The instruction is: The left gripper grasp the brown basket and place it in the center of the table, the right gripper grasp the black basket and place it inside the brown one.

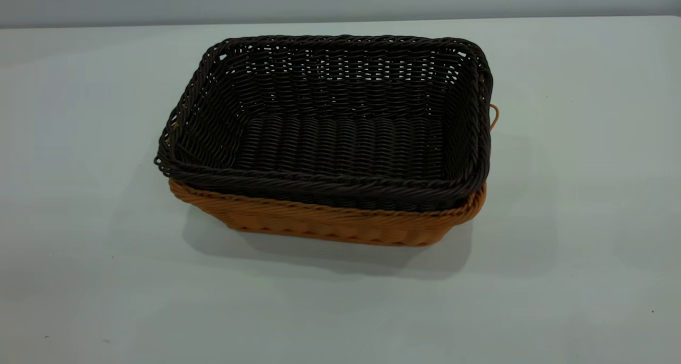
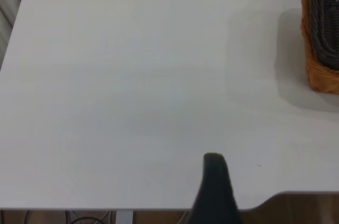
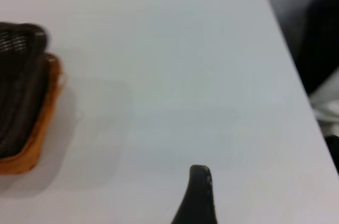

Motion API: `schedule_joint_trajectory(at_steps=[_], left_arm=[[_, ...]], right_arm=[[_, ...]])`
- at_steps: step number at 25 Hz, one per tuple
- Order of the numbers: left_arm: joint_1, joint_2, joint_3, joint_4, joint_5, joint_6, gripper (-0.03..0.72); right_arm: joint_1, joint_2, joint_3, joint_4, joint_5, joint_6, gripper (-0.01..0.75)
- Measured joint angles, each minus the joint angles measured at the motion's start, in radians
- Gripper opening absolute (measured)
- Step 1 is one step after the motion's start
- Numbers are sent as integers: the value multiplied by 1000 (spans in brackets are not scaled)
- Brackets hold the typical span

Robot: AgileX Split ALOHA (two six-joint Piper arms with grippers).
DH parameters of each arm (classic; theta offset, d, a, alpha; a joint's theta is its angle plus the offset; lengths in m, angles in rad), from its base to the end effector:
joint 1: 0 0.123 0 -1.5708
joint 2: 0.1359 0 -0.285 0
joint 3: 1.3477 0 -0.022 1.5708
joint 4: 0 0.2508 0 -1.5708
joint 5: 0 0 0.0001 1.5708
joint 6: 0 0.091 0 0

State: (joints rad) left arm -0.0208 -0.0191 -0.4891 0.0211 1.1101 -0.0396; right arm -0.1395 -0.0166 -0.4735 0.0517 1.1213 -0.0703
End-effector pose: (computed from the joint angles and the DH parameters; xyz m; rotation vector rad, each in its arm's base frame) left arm -0.0086 0.0019 0.2702 -0.0213 2.0852 -0.0113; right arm -0.0064 0.0052 0.2651 0.0691 2.1131 -0.0625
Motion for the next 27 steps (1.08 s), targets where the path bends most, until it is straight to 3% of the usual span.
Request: schedule_joint_trajectory(at_steps=[6,27], left_arm=[[0,0,0,1,0,0,519],[0,0,0,1,0,-2,519]], right_arm=[[-1,0,0,-60,-1,58,572],[-1,0,0,-52,-2,15,572]])
